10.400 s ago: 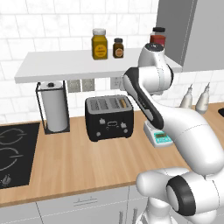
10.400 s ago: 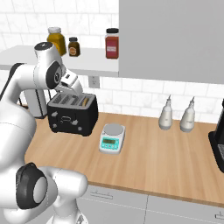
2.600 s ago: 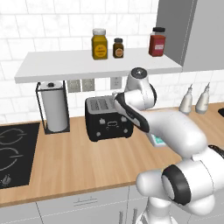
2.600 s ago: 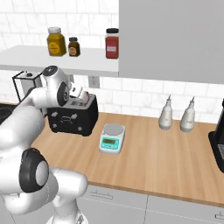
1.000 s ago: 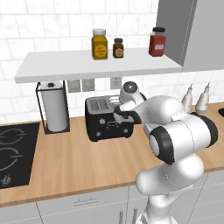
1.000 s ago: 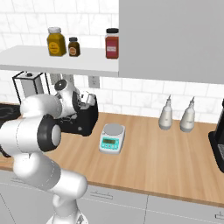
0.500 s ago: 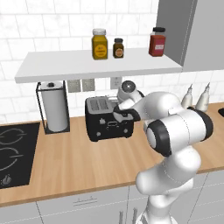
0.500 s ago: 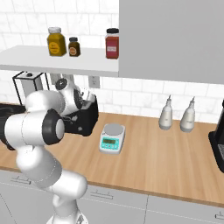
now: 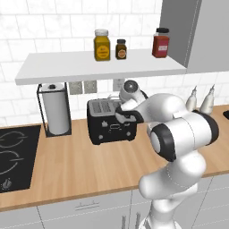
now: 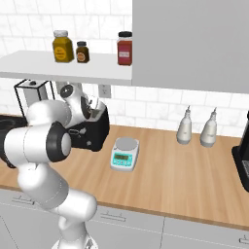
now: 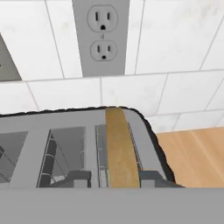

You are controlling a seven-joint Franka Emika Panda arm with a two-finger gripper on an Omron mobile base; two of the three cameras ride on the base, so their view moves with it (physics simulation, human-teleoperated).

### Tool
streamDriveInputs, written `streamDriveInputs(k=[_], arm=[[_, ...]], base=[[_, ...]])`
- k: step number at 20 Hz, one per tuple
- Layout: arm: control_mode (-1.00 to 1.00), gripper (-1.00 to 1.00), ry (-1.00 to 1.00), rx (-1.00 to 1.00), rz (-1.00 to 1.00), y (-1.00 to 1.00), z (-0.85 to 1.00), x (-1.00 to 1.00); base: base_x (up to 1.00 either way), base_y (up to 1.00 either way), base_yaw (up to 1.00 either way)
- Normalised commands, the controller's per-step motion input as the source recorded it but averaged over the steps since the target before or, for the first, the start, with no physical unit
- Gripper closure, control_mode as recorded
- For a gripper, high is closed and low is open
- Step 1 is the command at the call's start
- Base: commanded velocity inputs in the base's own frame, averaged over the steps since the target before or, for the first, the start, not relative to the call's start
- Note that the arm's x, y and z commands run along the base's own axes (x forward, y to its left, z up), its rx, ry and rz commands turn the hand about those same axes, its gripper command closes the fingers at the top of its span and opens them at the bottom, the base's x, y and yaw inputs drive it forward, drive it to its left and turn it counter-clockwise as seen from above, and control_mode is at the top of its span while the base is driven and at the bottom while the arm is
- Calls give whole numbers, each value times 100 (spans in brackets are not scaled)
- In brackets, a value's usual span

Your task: Start the toaster. Once the lever pops up, take the bread to the plate on the dining counter.

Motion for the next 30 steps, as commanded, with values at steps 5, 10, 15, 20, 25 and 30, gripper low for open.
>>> streamDriveInputs(k=[5, 10, 15, 20, 25, 30], arm=[[-100, 100, -10, 0, 0, -7, 1, -26], [-100, 100, -31, 0, 0, 0, 37, -76], [-100, 100, -32, 0, 0, 0, 94, -42], [-100, 100, -20, 0, 0, 2, 89, -27], [-100, 100, 0, 0, 0, 0, 45, -62], [-100, 100, 9, 0, 0, 0, 40, -82]], base=[[0, 0, 0], [0, 0, 0], [0, 0, 0], [0, 0, 0], [0, 0, 0], [0, 0, 0]])
